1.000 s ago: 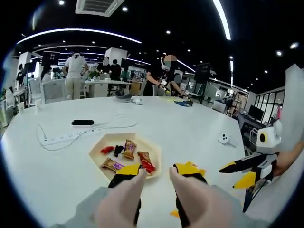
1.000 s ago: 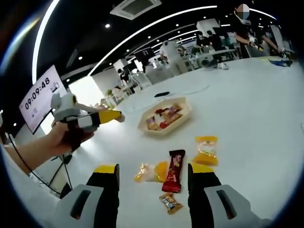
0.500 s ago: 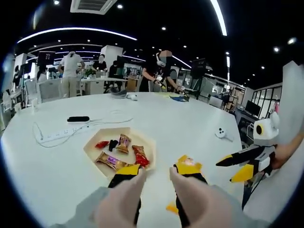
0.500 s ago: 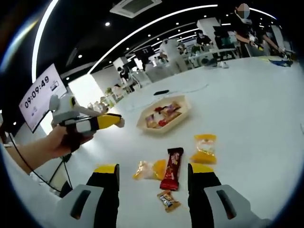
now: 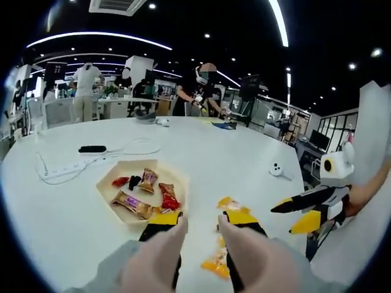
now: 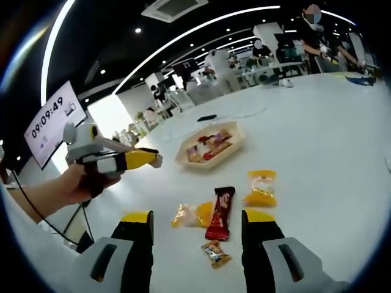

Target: Place the target food into the container with the food tongs after gripping and lifting it, then release it inside without dropping or visibly crushing the food.

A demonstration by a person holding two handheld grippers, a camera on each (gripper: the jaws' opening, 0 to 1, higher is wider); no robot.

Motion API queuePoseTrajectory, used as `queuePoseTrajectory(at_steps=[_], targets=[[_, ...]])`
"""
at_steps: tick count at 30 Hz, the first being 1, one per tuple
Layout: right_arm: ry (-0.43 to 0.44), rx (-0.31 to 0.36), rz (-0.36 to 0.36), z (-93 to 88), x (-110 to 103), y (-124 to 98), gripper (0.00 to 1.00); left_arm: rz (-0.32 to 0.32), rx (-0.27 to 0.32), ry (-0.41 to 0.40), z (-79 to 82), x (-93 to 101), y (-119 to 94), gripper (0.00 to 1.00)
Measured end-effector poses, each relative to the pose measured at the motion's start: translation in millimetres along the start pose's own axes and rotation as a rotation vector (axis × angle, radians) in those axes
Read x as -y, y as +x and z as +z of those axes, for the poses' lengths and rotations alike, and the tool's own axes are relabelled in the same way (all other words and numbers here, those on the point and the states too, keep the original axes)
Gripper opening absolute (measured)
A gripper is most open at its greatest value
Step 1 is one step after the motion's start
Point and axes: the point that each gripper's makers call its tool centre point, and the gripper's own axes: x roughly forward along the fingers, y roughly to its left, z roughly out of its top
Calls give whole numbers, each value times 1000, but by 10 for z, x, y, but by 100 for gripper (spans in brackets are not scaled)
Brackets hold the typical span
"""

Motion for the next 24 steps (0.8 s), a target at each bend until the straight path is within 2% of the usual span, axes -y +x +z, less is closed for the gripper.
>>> queuePoseTrajectory(at_steps=[15,18,24], targets=[[3,-5,-6,-60,28,-60,59,-21,-11,19,-118,116,10,25],[6,-2,-14,-62,54,-93,59,-36,-8,104,-140,173,25,25],[22,18,-32,-14,117,-131,59,-83,-19,110,-192,284,89,25]])
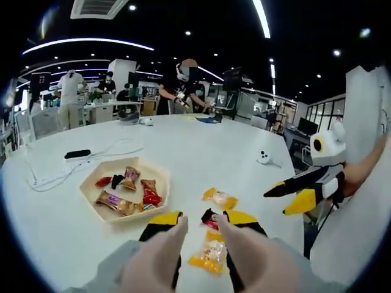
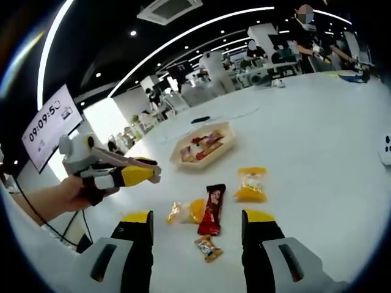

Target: Place the target food into the container with the food tongs after gripping and lifting it, then release it inside without dropping or visibly crushing the food.

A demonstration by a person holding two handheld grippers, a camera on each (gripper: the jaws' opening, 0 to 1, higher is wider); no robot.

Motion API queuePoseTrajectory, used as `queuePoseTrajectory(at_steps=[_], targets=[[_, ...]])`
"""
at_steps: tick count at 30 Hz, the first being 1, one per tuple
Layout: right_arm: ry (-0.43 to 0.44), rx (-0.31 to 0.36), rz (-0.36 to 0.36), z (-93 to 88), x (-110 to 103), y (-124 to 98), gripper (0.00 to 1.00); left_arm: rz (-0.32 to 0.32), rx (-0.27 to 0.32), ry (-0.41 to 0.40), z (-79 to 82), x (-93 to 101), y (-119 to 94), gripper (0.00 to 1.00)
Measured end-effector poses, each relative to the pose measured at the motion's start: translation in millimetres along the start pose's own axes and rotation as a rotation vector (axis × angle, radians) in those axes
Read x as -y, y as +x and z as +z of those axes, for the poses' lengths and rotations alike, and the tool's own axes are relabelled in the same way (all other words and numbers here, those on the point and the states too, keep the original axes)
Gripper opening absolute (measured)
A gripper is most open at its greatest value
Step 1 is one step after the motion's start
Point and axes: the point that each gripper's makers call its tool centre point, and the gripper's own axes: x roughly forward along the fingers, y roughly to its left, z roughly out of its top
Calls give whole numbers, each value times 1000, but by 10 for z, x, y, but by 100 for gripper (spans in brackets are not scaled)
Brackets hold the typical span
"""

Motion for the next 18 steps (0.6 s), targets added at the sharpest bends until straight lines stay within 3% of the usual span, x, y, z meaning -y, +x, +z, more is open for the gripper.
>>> queuePoseTrajectory(at_steps=[9,18], targets=[[-4,-2,-1,-2,8,7,61,-38,-36,-36,-87,43,65,26],[-25,-29,11,-67,-27,18,60,-75,-66,-17,-194,132,71,26]])
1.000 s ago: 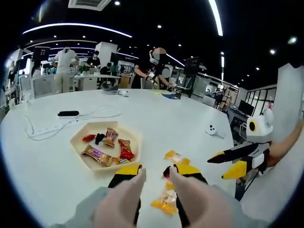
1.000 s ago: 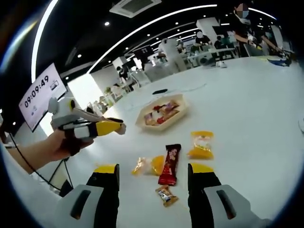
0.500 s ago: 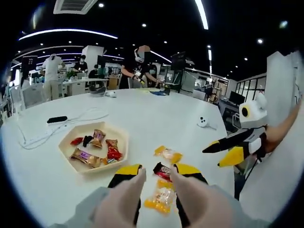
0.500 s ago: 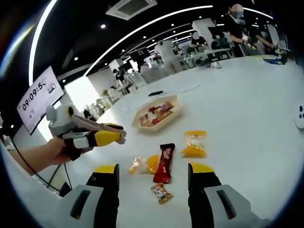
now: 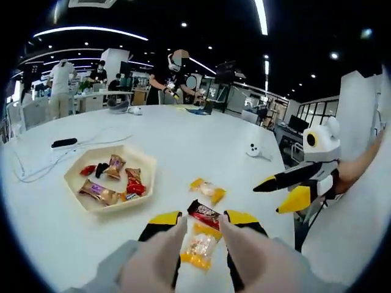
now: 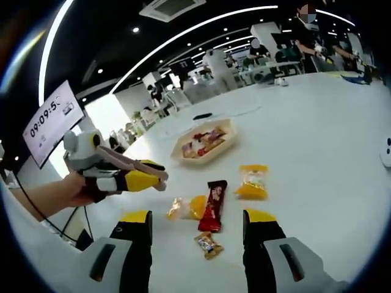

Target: Place the target food into the container with the food tongs after gripping and lifting it, then release it inside without dropping or visibly crushing the food.

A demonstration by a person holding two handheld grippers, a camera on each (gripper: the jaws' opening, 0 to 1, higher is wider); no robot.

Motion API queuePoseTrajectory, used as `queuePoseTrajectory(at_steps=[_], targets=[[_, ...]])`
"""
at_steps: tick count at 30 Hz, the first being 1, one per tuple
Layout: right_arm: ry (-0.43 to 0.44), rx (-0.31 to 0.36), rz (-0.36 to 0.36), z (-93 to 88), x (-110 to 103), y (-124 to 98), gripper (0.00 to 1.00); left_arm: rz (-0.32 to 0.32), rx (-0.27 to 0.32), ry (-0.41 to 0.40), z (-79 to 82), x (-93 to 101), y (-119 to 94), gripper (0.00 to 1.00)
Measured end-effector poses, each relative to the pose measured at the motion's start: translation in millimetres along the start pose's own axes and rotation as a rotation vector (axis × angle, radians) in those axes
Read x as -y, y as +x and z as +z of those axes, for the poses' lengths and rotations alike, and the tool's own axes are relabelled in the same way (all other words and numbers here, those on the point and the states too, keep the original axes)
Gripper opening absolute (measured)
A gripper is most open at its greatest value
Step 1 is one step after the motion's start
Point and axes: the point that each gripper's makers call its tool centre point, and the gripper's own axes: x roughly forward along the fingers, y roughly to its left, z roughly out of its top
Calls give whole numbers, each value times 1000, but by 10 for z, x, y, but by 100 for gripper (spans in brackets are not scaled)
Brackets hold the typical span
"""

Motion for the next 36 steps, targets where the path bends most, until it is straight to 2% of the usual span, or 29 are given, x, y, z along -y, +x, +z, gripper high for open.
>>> queuePoseTrajectory(at_steps=[14,17,20,26,31,36], targets=[[8,-20,-3,-71,40,-19,60,-49,-51,33,-164,160,85,26],[25,-10,11,-70,18,-23,62,-74,-39,40,-150,251,102,26],[26,-12,12,-83,19,-28,62,-79,-61,61,-210,294,136,26],[33,-8,4,-85,52,-61,62,-73,-110,113,-341,275,194,27],[61,7,-3,-78,85,-85,63,-54,-128,141,-369,186,232,27],[67,5,-8,-88,105,-91,63,-64,-138,145,-375,161,236,27]])
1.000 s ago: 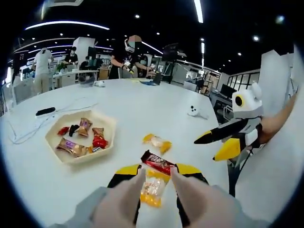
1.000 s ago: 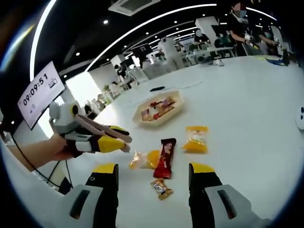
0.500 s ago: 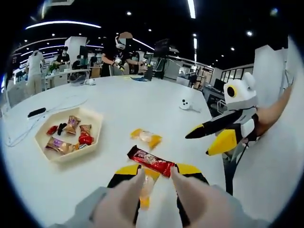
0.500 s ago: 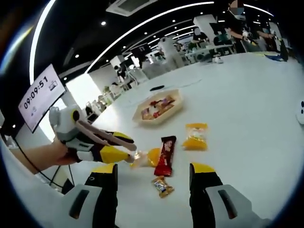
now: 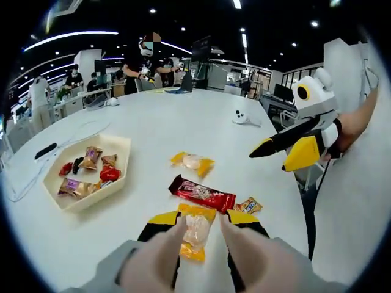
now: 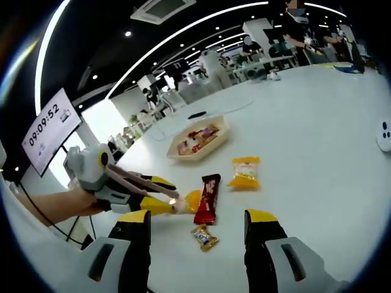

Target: Place the target food into the container with the food tongs after gripping and lifting it, then release it inside without dropping or visibly crushing the food.

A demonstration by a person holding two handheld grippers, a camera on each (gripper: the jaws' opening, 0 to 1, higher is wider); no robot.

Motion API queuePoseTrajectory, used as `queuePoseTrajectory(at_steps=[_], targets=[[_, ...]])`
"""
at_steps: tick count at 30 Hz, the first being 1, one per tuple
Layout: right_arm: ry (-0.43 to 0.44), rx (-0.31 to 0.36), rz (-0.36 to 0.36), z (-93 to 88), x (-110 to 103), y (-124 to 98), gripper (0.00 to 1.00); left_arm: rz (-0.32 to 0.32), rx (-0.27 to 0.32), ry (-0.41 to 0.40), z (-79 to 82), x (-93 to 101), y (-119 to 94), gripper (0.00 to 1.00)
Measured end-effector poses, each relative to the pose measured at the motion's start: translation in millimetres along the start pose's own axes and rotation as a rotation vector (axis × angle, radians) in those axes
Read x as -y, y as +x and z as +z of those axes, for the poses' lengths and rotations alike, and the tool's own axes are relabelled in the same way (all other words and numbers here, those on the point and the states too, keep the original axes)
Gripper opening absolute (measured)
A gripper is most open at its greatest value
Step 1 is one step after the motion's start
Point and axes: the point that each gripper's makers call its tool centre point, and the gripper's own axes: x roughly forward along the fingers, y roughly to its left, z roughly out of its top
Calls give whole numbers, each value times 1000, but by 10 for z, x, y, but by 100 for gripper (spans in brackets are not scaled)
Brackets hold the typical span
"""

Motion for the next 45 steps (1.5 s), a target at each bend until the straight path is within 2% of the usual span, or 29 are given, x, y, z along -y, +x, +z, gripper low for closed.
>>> queuePoseTrajectory(at_steps=[7,9,11,15,23,26,28,39,45], targets=[[22,2,-2,11,32,11,63,15,8,16,42,-71,-5,28],[23,-2,-2,10,34,20,62,23,-21,48,23,-79,3,28],[23,-8,-1,4,31,28,62,9,-13,87,52,-45,4,28],[20,-21,6,-22,21,47,62,-1,-41,129,29,-31,16,28],[30,-17,0,-3,46,58,62,-11,-85,185,-8,-146,39,28],[37,-15,-5,6,59,67,61,-37,-113,173,-53,-150,58,28],[39,-15,-7,9,63,76,61,-44,-127,203,-76,-148,61,28],[29,-39,5,-17,30,156,60,-65,-125,227,-104,-150,126,28],[25,-52,11,-45,17,167,60,-74,-107,204,-117,-144,173,27]])
